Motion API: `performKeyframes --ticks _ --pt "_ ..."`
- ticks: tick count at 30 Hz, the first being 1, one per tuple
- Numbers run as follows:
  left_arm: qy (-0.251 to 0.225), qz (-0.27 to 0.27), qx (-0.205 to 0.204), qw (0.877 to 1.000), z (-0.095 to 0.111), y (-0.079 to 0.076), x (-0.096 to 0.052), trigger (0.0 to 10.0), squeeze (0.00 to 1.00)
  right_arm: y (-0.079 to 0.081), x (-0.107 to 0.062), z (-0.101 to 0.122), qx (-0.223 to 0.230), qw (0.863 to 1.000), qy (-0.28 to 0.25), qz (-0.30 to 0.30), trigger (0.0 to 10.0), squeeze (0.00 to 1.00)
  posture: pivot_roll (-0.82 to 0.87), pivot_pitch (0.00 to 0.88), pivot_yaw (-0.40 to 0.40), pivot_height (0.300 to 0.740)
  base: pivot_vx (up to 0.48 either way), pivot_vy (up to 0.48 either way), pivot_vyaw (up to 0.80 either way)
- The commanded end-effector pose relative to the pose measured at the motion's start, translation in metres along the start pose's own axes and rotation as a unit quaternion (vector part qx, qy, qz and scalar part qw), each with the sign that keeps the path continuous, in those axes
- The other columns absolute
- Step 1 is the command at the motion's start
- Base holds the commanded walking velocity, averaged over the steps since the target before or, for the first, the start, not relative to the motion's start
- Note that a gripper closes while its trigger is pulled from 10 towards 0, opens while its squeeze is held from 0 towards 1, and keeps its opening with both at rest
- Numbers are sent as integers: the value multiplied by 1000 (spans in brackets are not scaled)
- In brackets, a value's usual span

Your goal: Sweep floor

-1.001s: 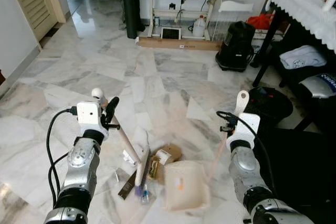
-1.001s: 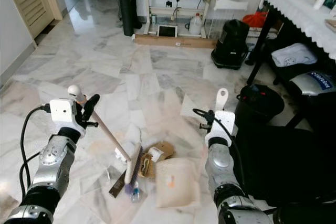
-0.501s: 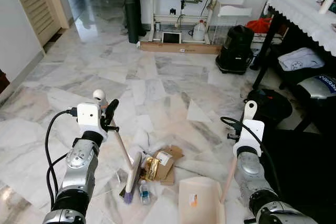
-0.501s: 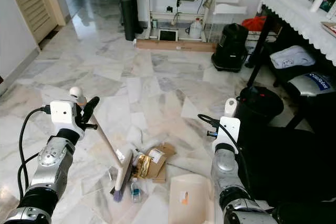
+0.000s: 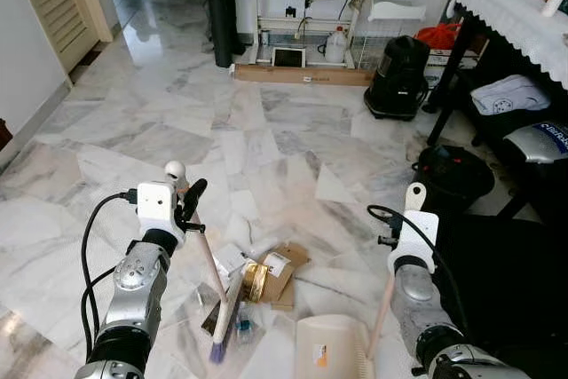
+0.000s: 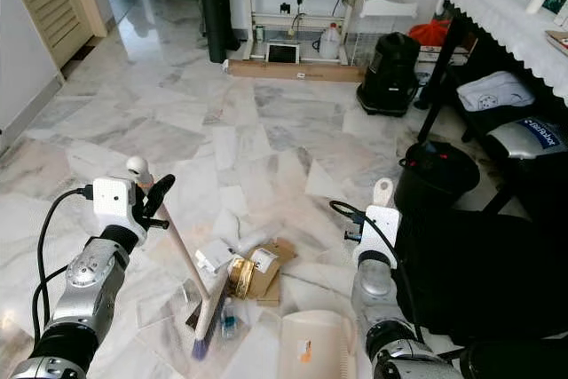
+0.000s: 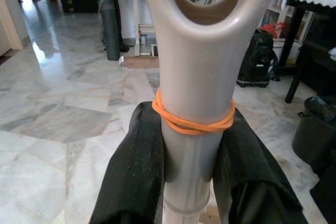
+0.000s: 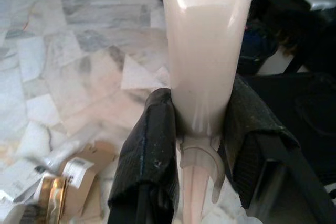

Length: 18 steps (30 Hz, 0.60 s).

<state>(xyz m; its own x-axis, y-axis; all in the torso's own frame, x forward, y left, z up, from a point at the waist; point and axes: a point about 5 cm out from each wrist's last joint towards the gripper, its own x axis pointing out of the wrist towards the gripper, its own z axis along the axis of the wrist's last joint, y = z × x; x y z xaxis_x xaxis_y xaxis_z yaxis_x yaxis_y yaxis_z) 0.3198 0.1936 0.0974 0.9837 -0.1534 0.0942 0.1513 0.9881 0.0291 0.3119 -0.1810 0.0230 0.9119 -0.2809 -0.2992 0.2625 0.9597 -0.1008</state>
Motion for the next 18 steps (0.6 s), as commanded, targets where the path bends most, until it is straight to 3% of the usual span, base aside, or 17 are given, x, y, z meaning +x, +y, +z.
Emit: performKeyframes --ticks 1,18 --pt "-13 -11 7 1000 7 -2 1 10000 0 4 -1 -2 -9 1000 7 11 10000 0 37 59 -39 740 0 0 0" --pt "7 -29 34 999 2 -4 -1 10000 0 25 -8 -8 2 997 20 74 10000 0 44 49 -29 740 0 0 0"
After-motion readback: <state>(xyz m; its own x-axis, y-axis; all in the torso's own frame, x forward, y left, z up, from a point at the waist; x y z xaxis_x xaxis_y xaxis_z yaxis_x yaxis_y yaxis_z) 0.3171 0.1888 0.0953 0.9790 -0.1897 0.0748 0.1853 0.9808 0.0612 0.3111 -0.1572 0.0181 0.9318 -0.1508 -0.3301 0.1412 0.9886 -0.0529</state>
